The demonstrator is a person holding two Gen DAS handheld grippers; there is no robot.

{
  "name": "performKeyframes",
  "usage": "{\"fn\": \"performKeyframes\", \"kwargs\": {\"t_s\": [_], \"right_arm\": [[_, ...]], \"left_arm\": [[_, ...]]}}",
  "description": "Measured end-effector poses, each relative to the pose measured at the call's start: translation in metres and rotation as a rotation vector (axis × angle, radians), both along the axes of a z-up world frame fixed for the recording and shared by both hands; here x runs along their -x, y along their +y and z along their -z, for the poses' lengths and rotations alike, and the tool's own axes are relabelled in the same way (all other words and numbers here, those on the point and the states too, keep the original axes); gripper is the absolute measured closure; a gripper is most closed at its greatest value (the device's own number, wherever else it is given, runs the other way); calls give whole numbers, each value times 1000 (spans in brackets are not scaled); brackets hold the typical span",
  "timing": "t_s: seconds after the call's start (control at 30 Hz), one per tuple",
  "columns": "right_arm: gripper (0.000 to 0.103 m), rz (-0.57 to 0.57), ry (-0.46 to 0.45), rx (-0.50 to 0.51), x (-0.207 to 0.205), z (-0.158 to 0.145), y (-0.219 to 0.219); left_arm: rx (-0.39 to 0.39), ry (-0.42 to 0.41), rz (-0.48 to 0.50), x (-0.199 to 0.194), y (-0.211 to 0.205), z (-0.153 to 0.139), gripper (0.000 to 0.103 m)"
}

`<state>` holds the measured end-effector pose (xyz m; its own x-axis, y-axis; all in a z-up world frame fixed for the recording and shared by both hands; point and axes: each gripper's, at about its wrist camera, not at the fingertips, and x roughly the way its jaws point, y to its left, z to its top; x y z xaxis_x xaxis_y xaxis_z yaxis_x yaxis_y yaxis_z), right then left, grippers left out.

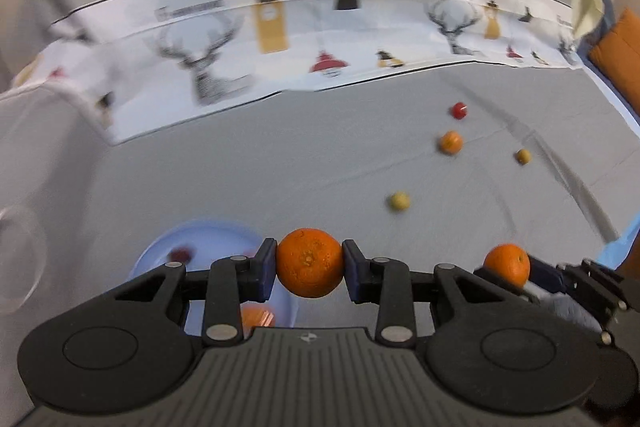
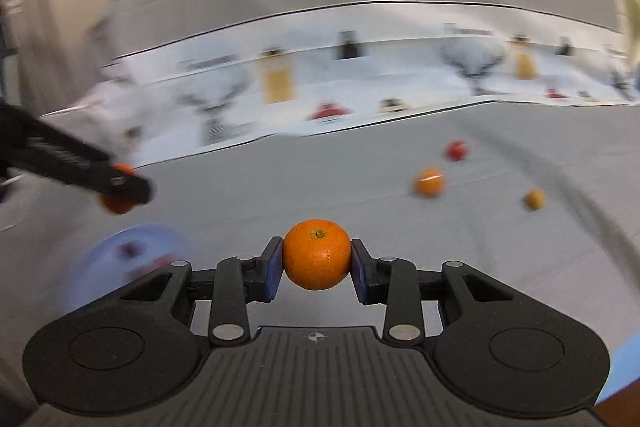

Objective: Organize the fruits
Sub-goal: 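Carry both tangerines to the blue plate and open both grippers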

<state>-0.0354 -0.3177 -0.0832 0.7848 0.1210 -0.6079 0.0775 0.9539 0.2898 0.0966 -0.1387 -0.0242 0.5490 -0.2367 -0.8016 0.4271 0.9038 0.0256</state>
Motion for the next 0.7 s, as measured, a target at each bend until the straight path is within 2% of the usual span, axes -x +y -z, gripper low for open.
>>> {"fn": "performKeyframes", "kwargs": {"t_s": [0.17,0.27,0.5,0.7], "right_arm": [[67,-131,-60,40,45,-40,48],[67,-165,-98,85,64,-58,68],[67,-193,-169,153,99,-87,96],[67,-191,-211,172,119,-94,112]], "left_arm": [[16,-21,-73,52,52,-15,65],[34,-28,-98,77,76,-18,65],[117,-72,-154,118,112,-34,65],[151,-98,-172,139,129,-46,65]]}}
